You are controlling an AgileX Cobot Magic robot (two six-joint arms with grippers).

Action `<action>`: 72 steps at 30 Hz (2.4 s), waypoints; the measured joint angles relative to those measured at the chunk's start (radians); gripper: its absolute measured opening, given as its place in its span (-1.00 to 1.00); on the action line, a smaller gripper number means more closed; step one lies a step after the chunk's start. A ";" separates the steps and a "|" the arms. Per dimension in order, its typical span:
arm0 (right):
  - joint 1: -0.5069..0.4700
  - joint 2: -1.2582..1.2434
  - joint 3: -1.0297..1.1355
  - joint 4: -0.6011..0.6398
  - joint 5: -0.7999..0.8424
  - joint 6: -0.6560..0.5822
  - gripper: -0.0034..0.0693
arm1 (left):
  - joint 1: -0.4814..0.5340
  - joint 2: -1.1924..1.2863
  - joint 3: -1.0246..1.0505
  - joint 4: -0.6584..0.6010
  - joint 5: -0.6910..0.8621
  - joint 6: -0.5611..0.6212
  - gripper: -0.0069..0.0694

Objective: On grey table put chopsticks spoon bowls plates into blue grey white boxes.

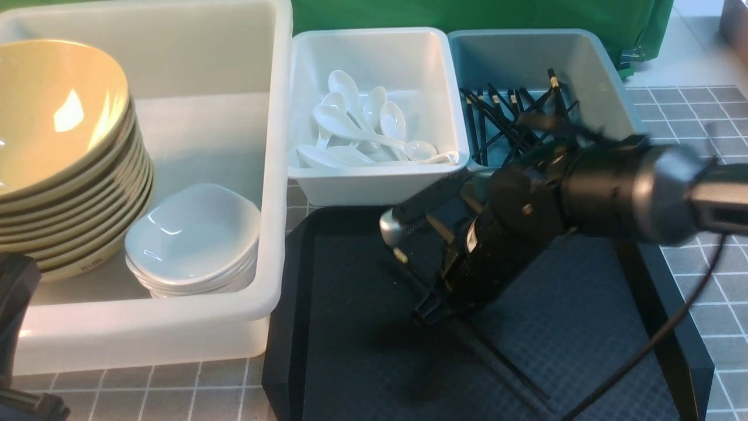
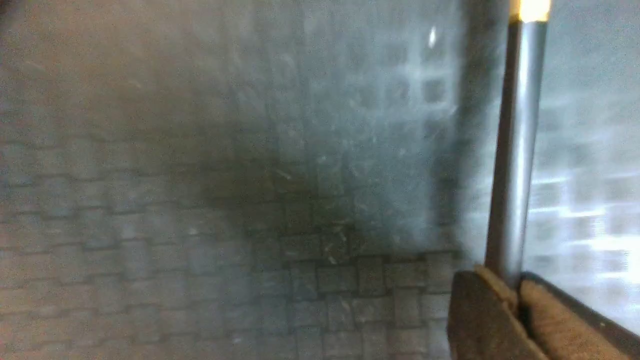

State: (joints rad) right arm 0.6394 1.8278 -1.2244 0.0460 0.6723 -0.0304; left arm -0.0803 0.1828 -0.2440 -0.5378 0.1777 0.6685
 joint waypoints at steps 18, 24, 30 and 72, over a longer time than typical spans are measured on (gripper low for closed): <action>-0.229 -0.301 0.003 -0.199 -0.930 -0.065 -0.69 | 0.000 0.000 0.000 0.000 0.005 0.000 -0.84; -0.357 -0.086 -0.106 -0.116 -0.986 0.039 -0.44 | 0.000 0.000 0.000 0.000 0.005 0.000 -0.84; -0.386 -0.026 -0.219 -0.102 -0.661 0.124 0.11 | 0.000 0.000 0.000 0.001 0.006 0.001 -0.84; -0.388 -1.839 1.205 -0.057 -0.893 -0.469 -0.79 | 0.000 0.000 0.001 0.003 0.060 0.003 -0.84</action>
State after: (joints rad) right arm 0.2511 -0.0111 -0.0198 -0.0106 -0.2205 -0.4997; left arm -0.0803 0.1828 -0.2432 -0.5346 0.2381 0.6718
